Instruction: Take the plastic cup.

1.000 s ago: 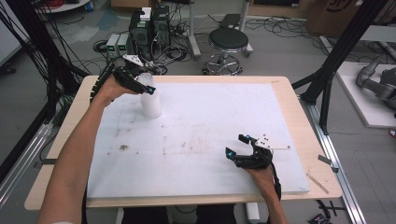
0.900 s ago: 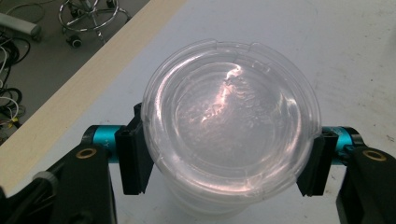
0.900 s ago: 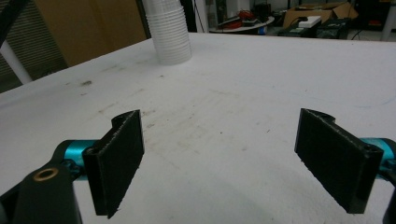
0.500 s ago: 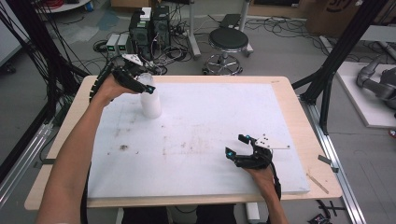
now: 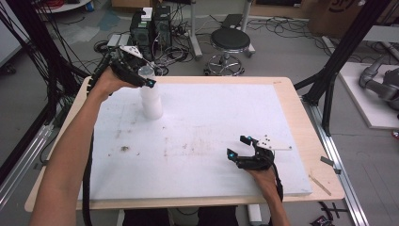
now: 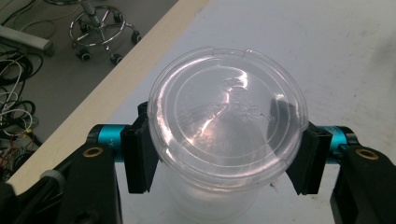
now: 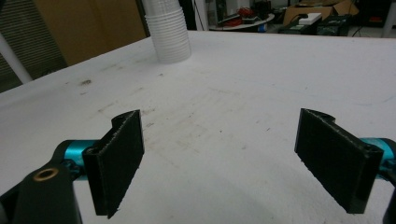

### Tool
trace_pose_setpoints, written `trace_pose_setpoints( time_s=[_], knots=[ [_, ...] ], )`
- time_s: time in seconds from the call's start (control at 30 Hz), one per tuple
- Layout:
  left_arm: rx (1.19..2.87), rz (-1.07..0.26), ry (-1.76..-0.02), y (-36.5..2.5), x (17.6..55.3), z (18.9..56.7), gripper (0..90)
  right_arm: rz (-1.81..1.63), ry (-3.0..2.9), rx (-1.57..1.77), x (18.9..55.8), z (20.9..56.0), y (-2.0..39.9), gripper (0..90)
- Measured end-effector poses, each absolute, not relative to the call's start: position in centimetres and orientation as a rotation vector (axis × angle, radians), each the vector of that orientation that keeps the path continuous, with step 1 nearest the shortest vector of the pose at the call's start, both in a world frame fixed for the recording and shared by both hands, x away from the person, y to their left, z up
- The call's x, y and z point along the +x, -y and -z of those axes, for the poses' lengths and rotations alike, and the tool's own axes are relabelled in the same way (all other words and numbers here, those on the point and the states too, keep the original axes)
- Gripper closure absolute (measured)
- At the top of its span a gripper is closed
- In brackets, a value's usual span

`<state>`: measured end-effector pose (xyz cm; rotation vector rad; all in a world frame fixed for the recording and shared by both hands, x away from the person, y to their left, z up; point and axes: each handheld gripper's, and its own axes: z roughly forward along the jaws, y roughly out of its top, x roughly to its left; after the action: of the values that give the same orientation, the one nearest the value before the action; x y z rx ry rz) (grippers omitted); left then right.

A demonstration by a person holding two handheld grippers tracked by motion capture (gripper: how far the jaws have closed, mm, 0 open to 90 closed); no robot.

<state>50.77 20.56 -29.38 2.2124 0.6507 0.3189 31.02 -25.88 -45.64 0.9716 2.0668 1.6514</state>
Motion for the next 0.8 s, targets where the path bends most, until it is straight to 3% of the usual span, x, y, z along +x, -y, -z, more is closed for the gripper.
trace_pose_setpoints(
  time_s=[0.43,0.8],
  knots=[
    [2.127,-0.416,-0.606,-22.0,48.5,21.7,38.3,-1.654,-2.066,0.972,31.0,45.6,25.8,15.8],
    [2.089,-0.401,-0.568,-22.8,46.6,21.2,38.5,-1.650,-2.074,0.979,31.0,45.6,25.8,15.8]
  ],
)
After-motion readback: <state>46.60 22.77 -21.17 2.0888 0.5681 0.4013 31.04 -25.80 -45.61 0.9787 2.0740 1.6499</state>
